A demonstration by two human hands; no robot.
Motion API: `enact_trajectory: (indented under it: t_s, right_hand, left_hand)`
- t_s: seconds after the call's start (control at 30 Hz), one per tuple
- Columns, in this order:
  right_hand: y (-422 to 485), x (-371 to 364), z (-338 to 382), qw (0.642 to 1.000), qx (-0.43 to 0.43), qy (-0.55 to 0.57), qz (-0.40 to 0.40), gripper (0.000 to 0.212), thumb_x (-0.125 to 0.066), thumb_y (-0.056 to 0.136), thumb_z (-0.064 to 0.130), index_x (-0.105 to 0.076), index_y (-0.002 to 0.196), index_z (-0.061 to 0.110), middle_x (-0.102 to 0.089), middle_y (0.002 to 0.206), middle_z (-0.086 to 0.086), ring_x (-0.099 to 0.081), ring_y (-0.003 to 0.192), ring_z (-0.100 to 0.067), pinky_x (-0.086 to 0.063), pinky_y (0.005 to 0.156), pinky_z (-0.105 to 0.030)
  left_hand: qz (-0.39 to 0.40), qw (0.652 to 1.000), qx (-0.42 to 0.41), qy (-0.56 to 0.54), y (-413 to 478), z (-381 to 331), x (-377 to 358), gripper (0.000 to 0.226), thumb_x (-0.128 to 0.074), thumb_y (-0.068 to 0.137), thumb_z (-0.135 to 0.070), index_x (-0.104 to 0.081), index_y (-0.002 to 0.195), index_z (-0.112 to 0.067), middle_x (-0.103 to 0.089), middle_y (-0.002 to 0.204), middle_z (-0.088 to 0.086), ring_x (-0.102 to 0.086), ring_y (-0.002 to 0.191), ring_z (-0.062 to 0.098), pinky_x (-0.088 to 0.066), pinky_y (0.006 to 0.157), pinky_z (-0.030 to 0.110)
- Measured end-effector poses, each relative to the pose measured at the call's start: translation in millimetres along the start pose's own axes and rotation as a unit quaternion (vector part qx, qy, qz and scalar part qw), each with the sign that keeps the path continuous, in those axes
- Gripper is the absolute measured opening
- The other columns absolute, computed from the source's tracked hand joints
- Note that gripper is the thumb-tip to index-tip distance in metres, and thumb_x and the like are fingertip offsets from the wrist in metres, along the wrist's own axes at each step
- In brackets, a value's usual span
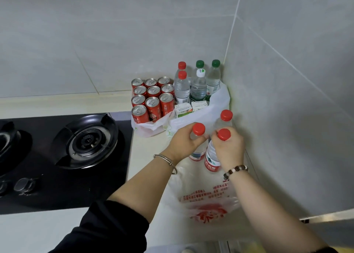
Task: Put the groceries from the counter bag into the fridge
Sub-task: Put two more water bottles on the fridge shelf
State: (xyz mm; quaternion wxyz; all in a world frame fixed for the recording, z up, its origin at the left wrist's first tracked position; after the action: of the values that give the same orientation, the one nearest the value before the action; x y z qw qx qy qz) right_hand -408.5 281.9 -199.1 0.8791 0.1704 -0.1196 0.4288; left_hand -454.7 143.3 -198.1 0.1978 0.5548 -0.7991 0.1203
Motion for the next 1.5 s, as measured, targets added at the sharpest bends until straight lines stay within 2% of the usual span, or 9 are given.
enact_trajectory:
  t_s: [0.2, 0.5, 0.73, 0.97, 1.07, 1.23, 1.3, 1.4, 1.5]
  right_hand:
    - [-11, 8, -8, 0.999, -0.009, 0.028, -0.016, 0.017, -0.071, 0.078, 0.011, -0.058, 0.076, 0.000, -0.059, 0.067, -0.003, -0.056, 0.067, -0.023, -0.042, 0.063, -0.026]
    - [-28, -4, 21, 0.996, 0.085, 0.006, 0.014, 0.023, -0.074, 0.076, 0.018, -0.056, 0.063, 0.010, -0.055, 0.057, 0.001, -0.050, 0.056, -0.019, -0.035, 0.056, -0.021]
    - [-77, -29, 98, 0.984, 0.166, 0.016, 0.063, 0.025, -0.074, 0.075, 0.023, -0.056, 0.060, 0.012, -0.056, 0.056, -0.001, -0.049, 0.056, -0.019, -0.039, 0.056, -0.027]
    - [-196, -66, 178, 0.951, 0.229, 0.086, 0.190, 0.040, -0.074, 0.075, 0.027, -0.042, 0.051, 0.024, -0.045, 0.048, 0.008, -0.041, 0.049, -0.012, -0.032, 0.052, -0.024]
    - [-272, -85, 208, 0.920, 0.258, 0.115, 0.273, 0.028, -0.073, 0.076, 0.029, -0.058, 0.059, 0.014, -0.057, 0.055, 0.002, -0.051, 0.054, -0.015, -0.039, 0.054, -0.025]
    - [-412, -102, 247, 0.839, 0.282, 0.163, 0.435, 0.034, -0.071, 0.078, 0.030, -0.054, 0.056, 0.011, -0.052, 0.050, 0.005, -0.046, 0.049, -0.008, -0.038, 0.051, -0.021]
    - [-468, -100, 261, 0.793, 0.299, 0.186, 0.497, 0.036, -0.070, 0.079, 0.030, -0.051, 0.055, 0.012, -0.049, 0.049, 0.004, -0.044, 0.048, -0.009, -0.038, 0.050, -0.023]
    - [-547, -88, 282, 0.709, 0.339, 0.221, 0.577, 0.041, -0.070, 0.081, 0.029, -0.043, 0.051, 0.020, -0.043, 0.046, 0.007, -0.040, 0.045, -0.007, -0.034, 0.049, -0.020]
    - [-623, -70, 295, 0.614, 0.339, 0.262, 0.663, 0.038, -0.070, 0.081, 0.029, -0.047, 0.052, 0.020, -0.049, 0.047, 0.005, -0.052, 0.048, -0.016, -0.048, 0.050, -0.030]
  left_hand:
    - [-0.102, 0.992, 0.064, -0.038, -18, 17, 15, 0.023, -0.064, 0.087, -0.032, -0.064, 0.106, -0.018, -0.064, 0.103, -0.006, -0.057, 0.097, 0.010, -0.040, 0.083, 0.019]
    - [-0.214, 0.971, 0.050, -0.091, -54, -1, 45, 0.010, -0.065, 0.087, -0.022, -0.065, 0.095, -0.016, -0.065, 0.087, -0.011, -0.058, 0.082, -0.002, -0.043, 0.073, 0.009]
    - [-0.280, 0.960, 0.023, -0.018, -128, -18, 104, 0.012, -0.071, 0.082, -0.028, -0.069, 0.090, -0.019, -0.067, 0.080, -0.014, -0.060, 0.077, -0.002, -0.046, 0.073, 0.016]
    - [-0.416, 0.906, 0.071, 0.030, -283, -23, 191, 0.033, -0.071, 0.074, -0.045, -0.070, 0.079, -0.013, -0.070, 0.075, 0.006, -0.065, 0.078, 0.022, -0.054, 0.075, 0.039]
    - [-0.476, 0.870, 0.111, 0.067, -370, -23, 218, 0.044, -0.066, 0.069, -0.057, -0.070, 0.078, -0.014, -0.069, 0.077, 0.009, -0.063, 0.079, 0.025, -0.052, 0.075, 0.044]
    - [-0.576, 0.786, 0.196, 0.110, -526, -25, 241, 0.029, -0.070, 0.076, -0.050, -0.071, 0.078, -0.021, -0.069, 0.073, 0.002, -0.063, 0.074, 0.021, -0.054, 0.073, 0.042]
    - [-0.618, 0.744, 0.227, 0.112, -589, -24, 241, 0.026, -0.069, 0.074, -0.054, -0.068, 0.073, -0.028, -0.066, 0.067, -0.004, -0.061, 0.068, 0.018, -0.055, 0.069, 0.039]
    - [-0.687, 0.666, 0.269, 0.113, -681, -28, 230, 0.045, -0.060, 0.068, -0.071, -0.066, 0.072, -0.027, -0.068, 0.071, 0.005, -0.065, 0.073, 0.026, -0.056, 0.071, 0.050]
    - [-0.757, 0.570, 0.295, 0.123, -763, -47, 201, 0.051, -0.060, 0.070, -0.069, -0.066, 0.072, -0.018, -0.067, 0.071, 0.009, -0.064, 0.073, 0.029, -0.055, 0.072, 0.052]
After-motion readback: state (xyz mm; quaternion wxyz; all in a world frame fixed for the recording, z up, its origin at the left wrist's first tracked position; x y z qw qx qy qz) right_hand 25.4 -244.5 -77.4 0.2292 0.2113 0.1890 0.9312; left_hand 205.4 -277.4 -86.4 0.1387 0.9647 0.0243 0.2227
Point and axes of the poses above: each hand's wrist, its own y-axis towards the middle knuckle, its own x-axis out of the back of the hand, z = x × y, the point moved 5 cm from there along y, towards the middle knuckle
